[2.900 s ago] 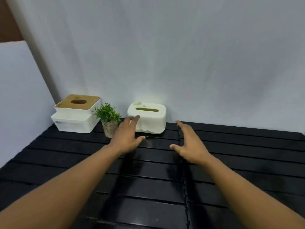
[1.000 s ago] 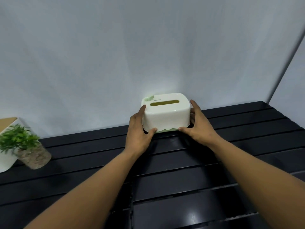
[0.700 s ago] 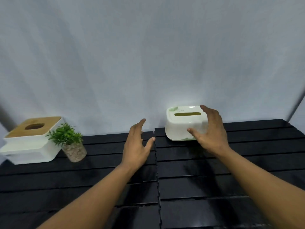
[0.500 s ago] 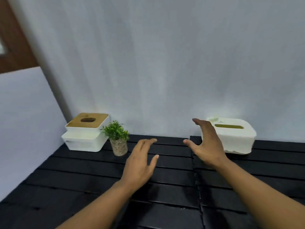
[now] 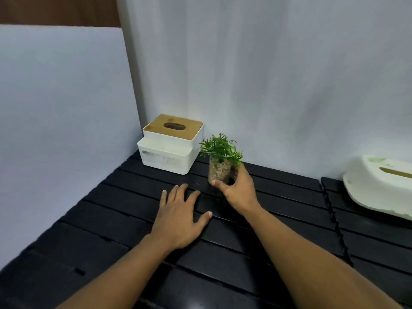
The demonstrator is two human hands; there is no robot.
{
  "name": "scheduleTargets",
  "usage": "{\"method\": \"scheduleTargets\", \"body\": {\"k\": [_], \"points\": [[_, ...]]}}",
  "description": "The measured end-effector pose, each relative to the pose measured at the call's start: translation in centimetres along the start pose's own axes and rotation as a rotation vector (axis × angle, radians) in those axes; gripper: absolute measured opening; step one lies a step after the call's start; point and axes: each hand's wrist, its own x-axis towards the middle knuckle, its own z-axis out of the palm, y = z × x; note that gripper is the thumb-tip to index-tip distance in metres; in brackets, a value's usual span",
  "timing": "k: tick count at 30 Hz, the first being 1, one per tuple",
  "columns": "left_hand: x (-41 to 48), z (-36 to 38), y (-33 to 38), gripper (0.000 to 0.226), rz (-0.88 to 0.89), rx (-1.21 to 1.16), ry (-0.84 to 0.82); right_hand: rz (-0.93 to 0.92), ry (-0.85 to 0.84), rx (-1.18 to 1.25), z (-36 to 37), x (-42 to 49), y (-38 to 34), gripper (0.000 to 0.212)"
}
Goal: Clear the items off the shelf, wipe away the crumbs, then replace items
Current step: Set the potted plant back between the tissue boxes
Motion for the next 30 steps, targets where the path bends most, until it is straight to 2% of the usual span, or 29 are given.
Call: {"method": "scheduleTargets", "body": {"k": [8, 15, 17, 22, 26, 30], "points": [[0.0, 0.7, -0.4, 0.082, 0.005, 0.023, -0.01, 0.048, 0.149, 0.01, 1.0, 0.6, -0.4, 0.066], [-0.2, 0.0, 0.2, 0.092, -0.028, 0.026, -0.058, 0.108, 0.237, -0.005, -6.3, -1.0, 1.2, 0.061], [-0.3, -0.2, 2.1, 0.095, -0.033, 0.004, -0.092, 0.125, 0.265, -0.017, -9.5, -1.7, 2.0, 0.064], [-0.7, 1.0, 10.6, 0.093, 0.099, -0.01, -0.156, 0.157, 0.28, -0.034, -15.8, -3.9, 4.7, 0.069], [-0.1, 2.3, 15.4, 0.087, 0.163, 0.011, -0.166, 0.158, 0.267, -0.025, -18.4, -5.1, 6.6, 0.073], [0.4, 3.2, 17.8, 0.092, 0.201, 0.044, -0.153, 0.157, 0.281, -0.037, -20.2, -5.6, 8.2, 0.072]]}}
